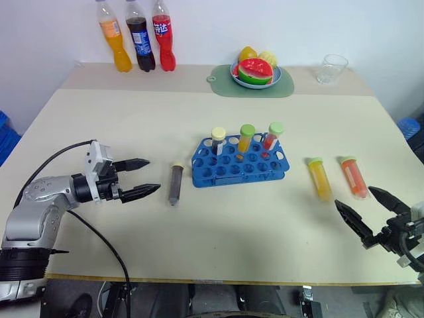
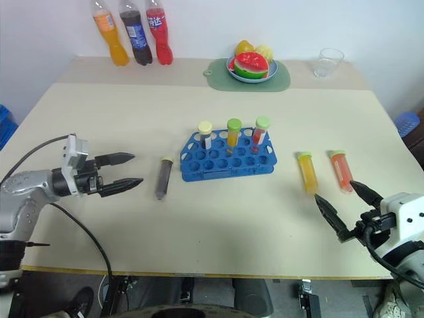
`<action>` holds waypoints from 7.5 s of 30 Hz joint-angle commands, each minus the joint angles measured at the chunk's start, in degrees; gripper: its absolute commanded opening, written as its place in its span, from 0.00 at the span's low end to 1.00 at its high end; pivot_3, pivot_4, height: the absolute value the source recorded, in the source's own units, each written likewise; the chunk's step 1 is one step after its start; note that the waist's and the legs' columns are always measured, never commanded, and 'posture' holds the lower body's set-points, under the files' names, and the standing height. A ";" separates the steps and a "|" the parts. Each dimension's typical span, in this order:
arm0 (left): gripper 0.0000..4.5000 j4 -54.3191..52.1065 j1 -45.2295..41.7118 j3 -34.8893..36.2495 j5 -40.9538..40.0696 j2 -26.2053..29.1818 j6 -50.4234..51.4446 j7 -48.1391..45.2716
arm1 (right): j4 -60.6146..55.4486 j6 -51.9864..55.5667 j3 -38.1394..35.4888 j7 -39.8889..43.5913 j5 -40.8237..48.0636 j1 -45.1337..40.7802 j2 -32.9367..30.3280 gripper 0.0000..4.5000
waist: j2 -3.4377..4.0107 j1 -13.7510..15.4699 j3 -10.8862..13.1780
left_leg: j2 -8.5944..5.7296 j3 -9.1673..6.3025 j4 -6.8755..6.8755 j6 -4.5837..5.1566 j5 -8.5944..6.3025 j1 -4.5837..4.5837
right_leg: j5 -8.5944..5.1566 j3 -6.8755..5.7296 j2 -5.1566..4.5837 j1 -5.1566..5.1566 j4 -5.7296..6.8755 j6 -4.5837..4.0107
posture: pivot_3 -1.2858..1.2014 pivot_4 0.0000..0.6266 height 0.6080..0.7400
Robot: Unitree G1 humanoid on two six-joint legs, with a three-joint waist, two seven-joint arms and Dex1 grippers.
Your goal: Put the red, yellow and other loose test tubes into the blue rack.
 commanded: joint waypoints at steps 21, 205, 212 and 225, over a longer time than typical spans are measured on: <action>1.00 2.39 -6.46 -1.32 -2.99 -3.54 -4.67 -9.57 | 1.06 3.28 -1.27 -1.83 1.89 -5.49 -1.59 1.00 | 0.01 0.04 0.01 | -0.02 0.03 0.00 0.00 0.00 -0.03 | 0.00 0.01 0.01 -0.01 -0.02 0.00 | 0.52 0.24 1.00; 1.00 8.71 -11.90 -10.83 6.12 -18.18 -12.96 -6.96 | 4.64 39.65 20.78 -9.50 1.06 -23.46 -19.09 0.92 | 0.28 0.04 0.20 | -0.36 -0.04 0.14 0.03 0.01 -0.10 | 0.11 0.11 0.04 -0.02 0.06 0.19 | 0.52 0.24 1.00; 1.00 8.30 -11.44 -10.89 6.11 -18.25 -13.01 -6.68 | 4.97 45.74 21.31 -5.72 2.27 -26.28 -24.73 0.92 | 0.27 0.03 0.20 | -0.36 -0.05 0.13 0.03 0.01 -0.10 | 0.11 0.11 0.04 -0.03 0.06 0.19 | 0.52 0.24 1.00; 1.00 8.07 -10.88 -11.22 6.15 -18.70 -13.21 -6.38 | 8.99 57.48 25.89 -7.34 2.57 -38.14 -21.54 0.92 | 0.26 -0.02 0.21 | -0.35 -0.04 0.14 0.03 0.01 -0.10 | 0.11 0.12 0.04 -0.05 0.06 0.19 | 0.52 0.24 1.00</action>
